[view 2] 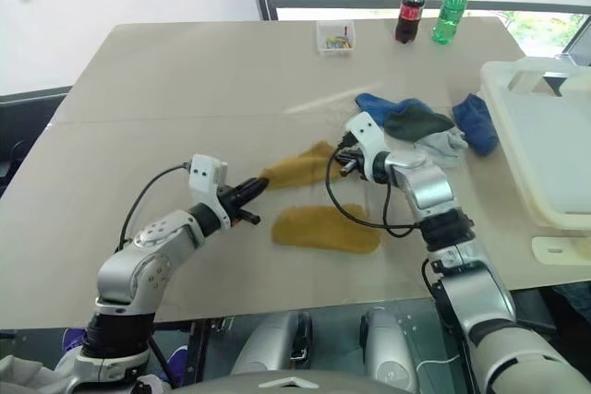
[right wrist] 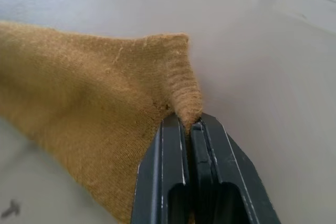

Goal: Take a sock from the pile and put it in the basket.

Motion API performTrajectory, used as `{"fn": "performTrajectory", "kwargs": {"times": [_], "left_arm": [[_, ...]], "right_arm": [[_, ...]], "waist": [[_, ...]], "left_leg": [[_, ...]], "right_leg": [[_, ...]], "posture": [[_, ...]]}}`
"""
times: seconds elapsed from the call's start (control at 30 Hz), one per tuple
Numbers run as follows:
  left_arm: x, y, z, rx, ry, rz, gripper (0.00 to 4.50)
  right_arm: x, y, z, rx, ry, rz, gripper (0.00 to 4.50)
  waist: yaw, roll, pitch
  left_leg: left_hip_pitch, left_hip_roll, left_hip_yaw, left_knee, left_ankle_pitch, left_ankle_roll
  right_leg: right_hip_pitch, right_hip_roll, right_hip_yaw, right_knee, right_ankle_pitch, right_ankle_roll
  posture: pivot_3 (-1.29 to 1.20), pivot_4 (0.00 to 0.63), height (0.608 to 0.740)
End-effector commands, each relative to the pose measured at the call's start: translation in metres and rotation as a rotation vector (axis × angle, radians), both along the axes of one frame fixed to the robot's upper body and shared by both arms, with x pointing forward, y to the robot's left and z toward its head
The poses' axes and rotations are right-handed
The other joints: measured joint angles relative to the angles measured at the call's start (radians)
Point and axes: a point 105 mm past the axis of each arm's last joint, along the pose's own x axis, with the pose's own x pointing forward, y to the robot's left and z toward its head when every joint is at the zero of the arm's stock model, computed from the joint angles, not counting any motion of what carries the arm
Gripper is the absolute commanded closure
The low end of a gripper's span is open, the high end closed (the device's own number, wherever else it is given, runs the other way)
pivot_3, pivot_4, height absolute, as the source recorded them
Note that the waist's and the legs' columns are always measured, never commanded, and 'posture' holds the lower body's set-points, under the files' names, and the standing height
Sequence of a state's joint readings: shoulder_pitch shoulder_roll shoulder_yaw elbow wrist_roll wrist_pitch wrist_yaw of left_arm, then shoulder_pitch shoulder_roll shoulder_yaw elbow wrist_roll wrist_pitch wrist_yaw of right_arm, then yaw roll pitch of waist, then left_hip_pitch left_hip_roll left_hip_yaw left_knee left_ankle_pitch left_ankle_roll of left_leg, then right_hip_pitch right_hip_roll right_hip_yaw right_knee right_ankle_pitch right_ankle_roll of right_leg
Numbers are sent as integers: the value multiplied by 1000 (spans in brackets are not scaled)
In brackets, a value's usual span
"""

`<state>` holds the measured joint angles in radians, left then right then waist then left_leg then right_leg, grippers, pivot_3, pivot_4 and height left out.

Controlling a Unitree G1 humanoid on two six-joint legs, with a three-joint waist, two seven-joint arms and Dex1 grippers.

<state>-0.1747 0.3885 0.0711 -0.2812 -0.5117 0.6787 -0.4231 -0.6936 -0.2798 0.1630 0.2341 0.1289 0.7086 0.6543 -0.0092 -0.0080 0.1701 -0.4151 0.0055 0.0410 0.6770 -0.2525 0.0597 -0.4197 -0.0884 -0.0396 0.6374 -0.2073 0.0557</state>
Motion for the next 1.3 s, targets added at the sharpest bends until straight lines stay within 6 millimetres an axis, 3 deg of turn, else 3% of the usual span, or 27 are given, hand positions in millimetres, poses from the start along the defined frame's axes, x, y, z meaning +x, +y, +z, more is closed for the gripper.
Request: {"fn": "performTrajectory", "kwargs": {"times": [0.03,0.13,0.23,0.47,0.6,1.03,1.3], "left_arm": [[-7,-8,30,-87,-106,-125,4422],[-32,-14,48,-163,-120,-302,4422],[-52,-13,51,-177,-84,-424,4422],[-64,-5,29,-79,53,-486,4422],[-59,-3,14,-5,90,-477,4422],[-60,-2,11,33,126,-533,4422],[-59,-4,7,66,149,-567,4422]], "right_arm": [[-18,-12,25,77,-27,-26,4500],[-46,-22,46,166,-13,-41,4500],[-66,-29,56,209,4,-69,4500],[-112,-31,41,215,76,-116,4500],[-122,-31,31,210,96,-144,4500],[-147,-28,16,198,115,-171,4500],[-149,-27,3,185,136,-194,4500]], "waist": [[0,0,0],[-2,0,0],[-6,0,0],[2,0,0],[0,0,0],[-1,0,0],[0,0,0]], "left_leg": [[0,0,0,0,0,0],[-1,1,0,0,0,0],[-1,2,0,-2,-2,4],[-1,1,-1,-3,-3,4],[0,1,0,-3,-3,4],[-1,1,0,-4,-3,4],[0,1,0,-4,-3,4]], "right_leg": [[0,0,0,0,0,0],[-1,0,0,-1,0,0],[-2,0,1,-1,0,0],[-2,0,-1,-1,-2,-4],[-1,0,1,-3,-3,-4],[-2,1,1,-4,-3,-3],[-2,1,1,-5,-3,-3]], "posture": [[0,150,737],[0,150,737],[0,150,737],[0,150,737],[0,150,737],[0,150,737],[0,150,737]]}}
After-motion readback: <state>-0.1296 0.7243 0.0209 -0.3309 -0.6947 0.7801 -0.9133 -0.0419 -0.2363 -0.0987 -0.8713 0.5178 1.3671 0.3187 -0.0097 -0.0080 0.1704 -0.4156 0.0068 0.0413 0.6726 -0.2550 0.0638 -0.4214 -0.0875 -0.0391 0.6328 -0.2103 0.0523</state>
